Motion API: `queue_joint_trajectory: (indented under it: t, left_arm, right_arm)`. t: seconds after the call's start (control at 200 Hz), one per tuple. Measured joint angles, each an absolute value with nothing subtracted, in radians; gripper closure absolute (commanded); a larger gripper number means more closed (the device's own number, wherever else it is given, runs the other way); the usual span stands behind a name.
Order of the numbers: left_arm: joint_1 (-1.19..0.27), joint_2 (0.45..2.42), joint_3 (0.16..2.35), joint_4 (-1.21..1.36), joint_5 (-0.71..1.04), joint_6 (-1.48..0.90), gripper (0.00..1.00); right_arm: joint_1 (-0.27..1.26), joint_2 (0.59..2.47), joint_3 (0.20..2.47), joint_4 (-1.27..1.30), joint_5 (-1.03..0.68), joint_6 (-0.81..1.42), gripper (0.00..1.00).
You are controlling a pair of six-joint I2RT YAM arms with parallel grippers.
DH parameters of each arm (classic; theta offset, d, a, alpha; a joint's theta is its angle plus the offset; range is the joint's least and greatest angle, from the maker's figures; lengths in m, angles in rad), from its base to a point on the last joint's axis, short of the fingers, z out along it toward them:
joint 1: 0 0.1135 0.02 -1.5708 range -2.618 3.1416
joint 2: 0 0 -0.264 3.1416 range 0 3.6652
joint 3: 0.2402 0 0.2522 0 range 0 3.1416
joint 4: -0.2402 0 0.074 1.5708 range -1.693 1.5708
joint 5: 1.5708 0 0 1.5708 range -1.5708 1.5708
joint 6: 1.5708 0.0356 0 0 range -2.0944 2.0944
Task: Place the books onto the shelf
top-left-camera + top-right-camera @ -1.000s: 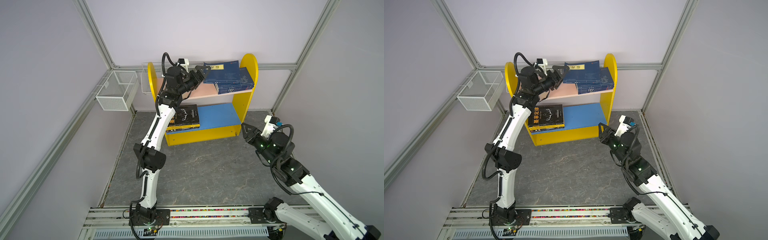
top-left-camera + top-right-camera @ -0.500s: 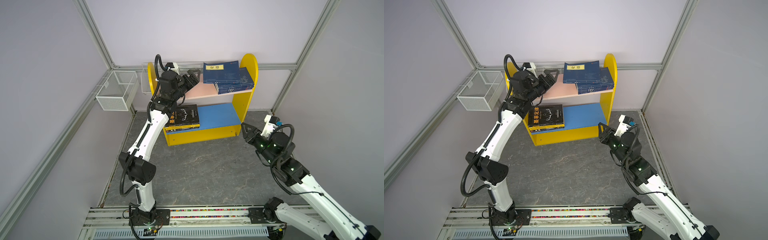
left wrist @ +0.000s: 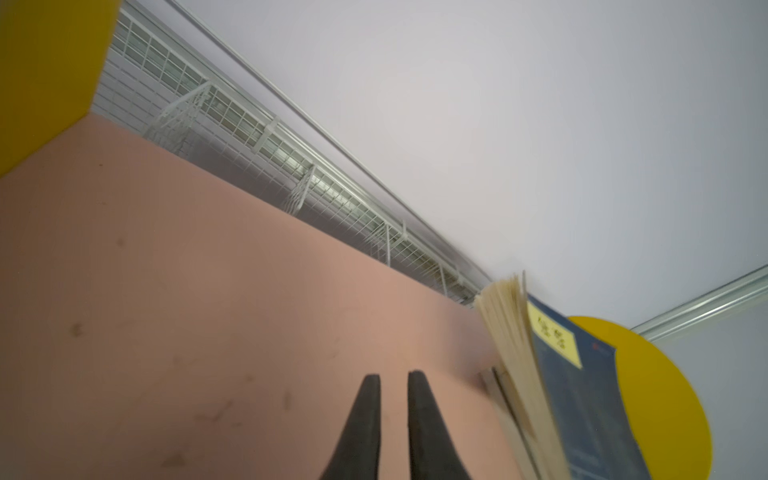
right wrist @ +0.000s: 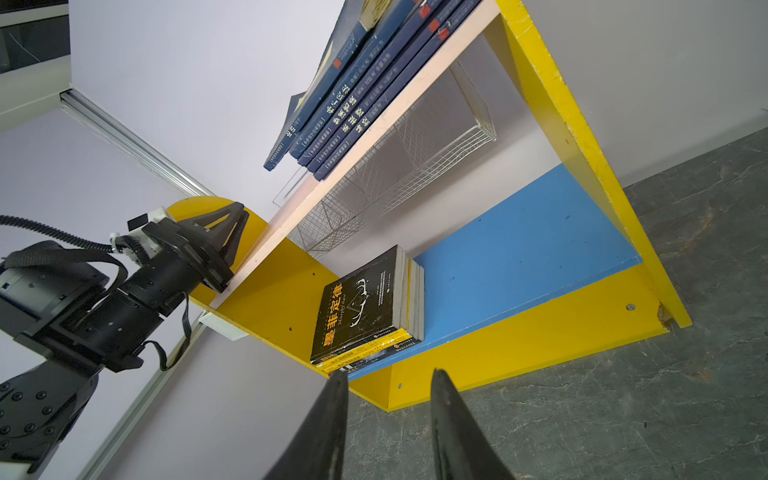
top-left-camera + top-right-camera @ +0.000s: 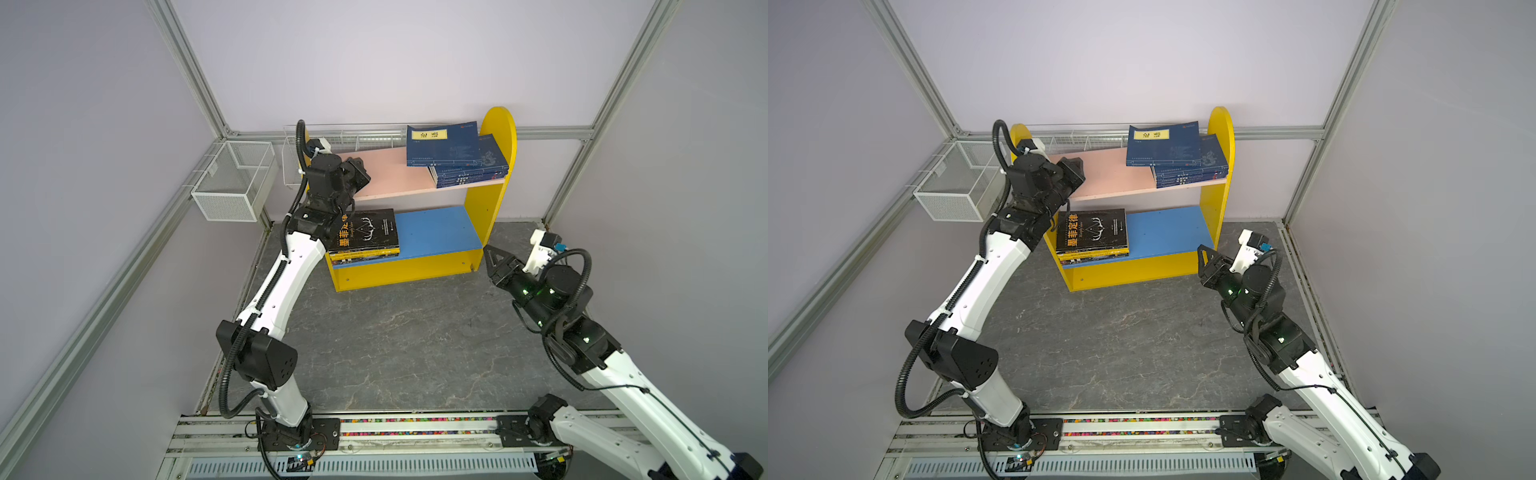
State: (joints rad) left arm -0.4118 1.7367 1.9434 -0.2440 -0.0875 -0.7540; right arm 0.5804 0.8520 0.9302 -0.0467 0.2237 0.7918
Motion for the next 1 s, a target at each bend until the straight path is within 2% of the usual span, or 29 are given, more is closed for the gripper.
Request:
queue_joint_trajectory:
  t: [0.315,0.53,1.0]
  left_arm:
    - [-0.413,1.813,1.979,-0.121,0.036,-0.774,1.00]
    - [-0.441,1.917,2.086,-0.068,0.109,-0.805,1.00]
    - [-0.508,2.006,2.186,-0.033,0.190,-0.845,1.00]
  right_arm:
    - [0.580,0.852,0.930,-0.047,0.224,0.792,0.64]
    - [0.580,0.852,0.930,-0.047,0.224,0.792,0.64]
    - [0.580,0.831,0.930,-0.047,0.224,0.776,0.64]
